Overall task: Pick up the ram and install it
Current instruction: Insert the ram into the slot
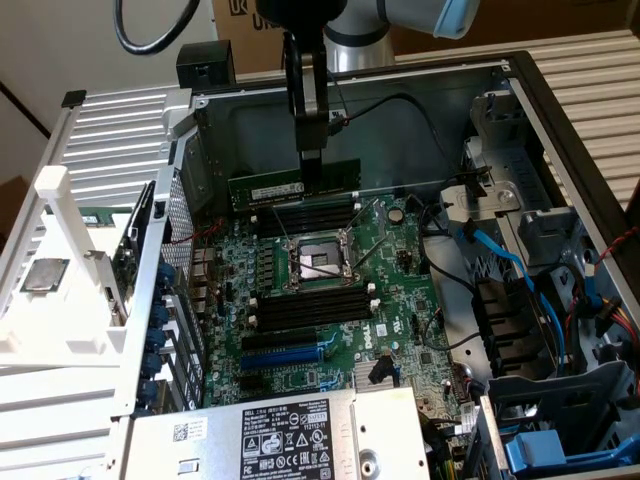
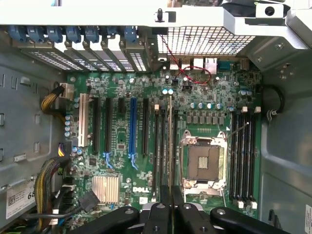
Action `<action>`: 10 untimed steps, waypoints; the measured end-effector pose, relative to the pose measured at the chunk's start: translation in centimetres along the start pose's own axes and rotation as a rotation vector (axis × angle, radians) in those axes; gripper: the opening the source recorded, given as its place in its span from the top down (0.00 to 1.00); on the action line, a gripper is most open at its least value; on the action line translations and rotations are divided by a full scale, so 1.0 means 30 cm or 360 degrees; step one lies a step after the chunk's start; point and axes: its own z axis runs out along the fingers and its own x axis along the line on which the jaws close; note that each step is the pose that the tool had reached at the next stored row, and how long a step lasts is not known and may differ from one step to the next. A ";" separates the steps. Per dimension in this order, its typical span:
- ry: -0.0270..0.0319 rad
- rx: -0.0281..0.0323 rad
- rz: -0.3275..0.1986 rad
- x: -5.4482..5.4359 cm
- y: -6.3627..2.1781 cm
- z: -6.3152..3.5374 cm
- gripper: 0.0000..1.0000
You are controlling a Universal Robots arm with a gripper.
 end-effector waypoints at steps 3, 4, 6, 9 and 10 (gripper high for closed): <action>0.00000 0.00001 0.0000 0.000 0.000 0.000 0.88; -0.00007 -0.00013 0.0029 -0.009 0.000 0.010 0.88; -0.00003 -0.00020 0.0029 -0.009 -0.003 0.010 0.88; -0.00043 -0.00021 0.0029 -0.017 -0.012 0.012 0.88; -0.00130 -0.00021 0.0030 -0.018 -0.013 0.015 0.88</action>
